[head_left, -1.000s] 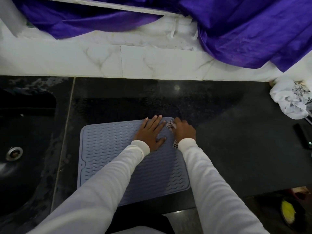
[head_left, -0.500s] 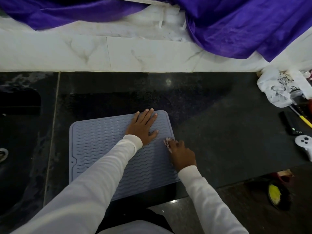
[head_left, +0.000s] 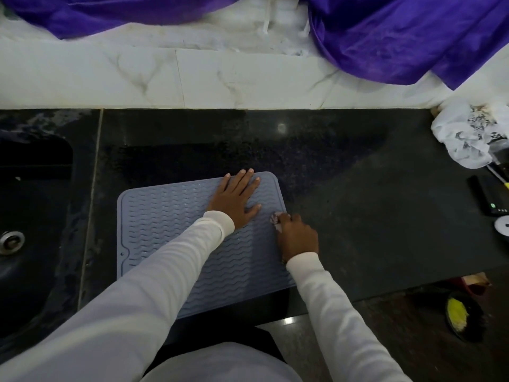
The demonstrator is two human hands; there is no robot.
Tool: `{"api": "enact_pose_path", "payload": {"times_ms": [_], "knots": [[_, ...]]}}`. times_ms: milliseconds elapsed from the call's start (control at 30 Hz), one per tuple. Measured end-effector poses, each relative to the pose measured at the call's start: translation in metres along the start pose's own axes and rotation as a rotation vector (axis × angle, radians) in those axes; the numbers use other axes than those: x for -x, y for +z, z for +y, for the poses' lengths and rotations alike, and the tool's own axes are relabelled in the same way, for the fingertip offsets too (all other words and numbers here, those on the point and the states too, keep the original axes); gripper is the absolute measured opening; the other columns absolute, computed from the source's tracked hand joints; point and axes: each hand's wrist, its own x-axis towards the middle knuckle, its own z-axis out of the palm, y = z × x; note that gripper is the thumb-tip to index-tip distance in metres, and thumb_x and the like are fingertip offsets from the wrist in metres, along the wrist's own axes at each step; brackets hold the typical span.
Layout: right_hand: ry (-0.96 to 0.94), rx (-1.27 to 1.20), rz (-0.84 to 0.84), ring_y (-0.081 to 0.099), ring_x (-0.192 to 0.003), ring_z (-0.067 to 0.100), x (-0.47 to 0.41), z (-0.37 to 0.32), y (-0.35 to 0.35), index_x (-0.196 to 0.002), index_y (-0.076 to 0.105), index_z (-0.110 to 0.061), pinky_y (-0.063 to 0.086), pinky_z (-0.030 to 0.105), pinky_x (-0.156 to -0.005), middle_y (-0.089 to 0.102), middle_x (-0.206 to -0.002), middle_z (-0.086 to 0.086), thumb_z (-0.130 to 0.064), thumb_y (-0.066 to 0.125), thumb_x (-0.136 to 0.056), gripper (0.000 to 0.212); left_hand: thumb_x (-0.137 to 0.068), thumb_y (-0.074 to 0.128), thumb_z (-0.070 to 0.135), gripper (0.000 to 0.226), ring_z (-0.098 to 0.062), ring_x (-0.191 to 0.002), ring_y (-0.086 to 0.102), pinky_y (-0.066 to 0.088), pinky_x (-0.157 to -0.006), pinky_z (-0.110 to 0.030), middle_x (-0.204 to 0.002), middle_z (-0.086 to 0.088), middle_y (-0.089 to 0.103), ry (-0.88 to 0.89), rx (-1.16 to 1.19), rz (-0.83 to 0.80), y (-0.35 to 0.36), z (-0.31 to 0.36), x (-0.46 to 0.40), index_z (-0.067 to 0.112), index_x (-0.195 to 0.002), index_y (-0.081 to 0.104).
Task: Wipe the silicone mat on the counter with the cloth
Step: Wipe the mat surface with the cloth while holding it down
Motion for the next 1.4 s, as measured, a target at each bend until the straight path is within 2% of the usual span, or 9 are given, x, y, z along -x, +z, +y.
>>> {"api": "enact_pose_path", "payload": {"times_ms": [167,233,333,433,567,833,1100,1200,1400], "knots": [[-0.068,0.035,-0.109,0.062,-0.101,0.037,0.037,0.027,0.01,-0.147,0.029,-0.023,0.051,0.045,-0.081,0.046,-0.132,0.014,-0.029,0.048,-0.098,0.053,-0.093,0.021,0.063,0.074,-0.019,-0.149,0.002,0.004,-0.12,-0.047,-0.163,0.0,0.0,-0.01,0.004,-0.009,-0.002,0.001,0.0,0.025,-0.154,0.003],[-0.115,0.043,-0.045,0.066,-0.09,0.036,0.055,0.034,0.016,-0.145,0.038,-0.025,0.055,0.045,-0.07,0.052,-0.125,0.014,-0.028,0.06,-0.091,0.058,-0.093,0.02,0.063,0.074,-0.019,-0.149,0.002,0.004,-0.12,-0.047,-0.162,0.0,0.0,-0.006,0.002,-0.007,-0.001,0.001,0.0,0.025,-0.154,0.003],[-0.128,0.094,-0.005,0.067,-0.059,0.031,0.077,0.041,0.027,-0.127,0.06,-0.022,0.053,0.04,-0.043,0.064,-0.103,0.012,-0.022,0.088,-0.06,0.073,-0.093,0.022,0.063,0.074,-0.02,-0.149,0.002,0.003,-0.12,-0.047,-0.162,0.0,0.0,0.0,0.016,-0.002,0.001,-0.001,0.0,0.025,-0.154,0.002],[-0.075,0.084,-0.078,0.068,-0.065,0.033,0.093,0.047,0.039,-0.135,0.053,-0.025,0.055,0.043,-0.051,0.062,-0.109,0.012,-0.019,0.082,-0.069,0.073,-0.094,0.019,0.063,0.074,-0.02,-0.149,0.002,0.003,-0.12,-0.047,-0.162,0.0,-0.001,0.001,0.001,-0.001,0.002,-0.001,0.001,0.025,-0.154,0.001],[-0.038,0.014,0.023,0.066,-0.053,0.03,0.099,0.048,0.048,-0.126,0.062,-0.025,0.051,0.039,-0.041,0.064,-0.099,0.011,-0.024,0.083,-0.071,0.059,-0.094,0.019,0.063,0.074,-0.02,-0.149,0.002,0.004,-0.12,-0.048,-0.162,-0.001,0.0,0.0,0.007,-0.002,0.002,-0.002,0.0,0.025,-0.154,0.002],[-0.029,-0.102,0.186,0.06,-0.047,0.036,0.041,0.033,0.04,-0.105,0.063,-0.013,0.051,0.041,-0.041,0.06,-0.093,0.017,-0.013,0.076,-0.077,0.031,-0.094,0.018,0.063,0.074,-0.021,-0.149,0.002,0.005,-0.12,-0.048,-0.163,-0.001,0.0,0.001,-0.013,-0.013,0.003,-0.001,0.0,0.024,-0.154,0.002],[-0.058,0.007,0.087,0.063,-0.049,0.03,0.084,0.057,0.055,-0.125,0.061,-0.024,0.051,0.039,-0.039,0.061,-0.101,0.011,-0.025,0.085,-0.068,0.063,-0.093,0.017,0.064,0.074,-0.02,-0.149,0.0,0.003,-0.12,-0.047,-0.162,0.0,-0.002,-0.008,-0.01,-0.017,-0.001,0.0,0.001,0.025,-0.154,-0.001],[-0.08,0.055,0.093,0.062,-0.046,0.03,0.108,0.058,0.059,-0.123,0.064,-0.023,0.047,0.035,-0.035,0.063,-0.098,0.01,-0.021,0.093,-0.048,0.08,-0.093,0.015,0.064,0.073,-0.02,-0.149,-0.001,0.002,-0.12,-0.047,-0.162,0.001,-0.003,-0.008,-0.012,-0.027,-0.001,0.0,0.002,0.026,-0.154,-0.001],[-0.036,0.039,0.098,0.058,-0.04,0.028,0.131,0.058,0.062,-0.114,0.067,-0.023,0.042,0.033,-0.03,0.061,-0.087,0.008,-0.016,0.09,-0.051,0.067,-0.092,0.013,0.065,0.074,-0.022,-0.149,0.001,0.004,-0.12,-0.048,-0.162,-0.001,-0.001,-0.012,0.001,-0.021,-0.001,0.0,0.002,0.026,-0.153,-0.001]]}}
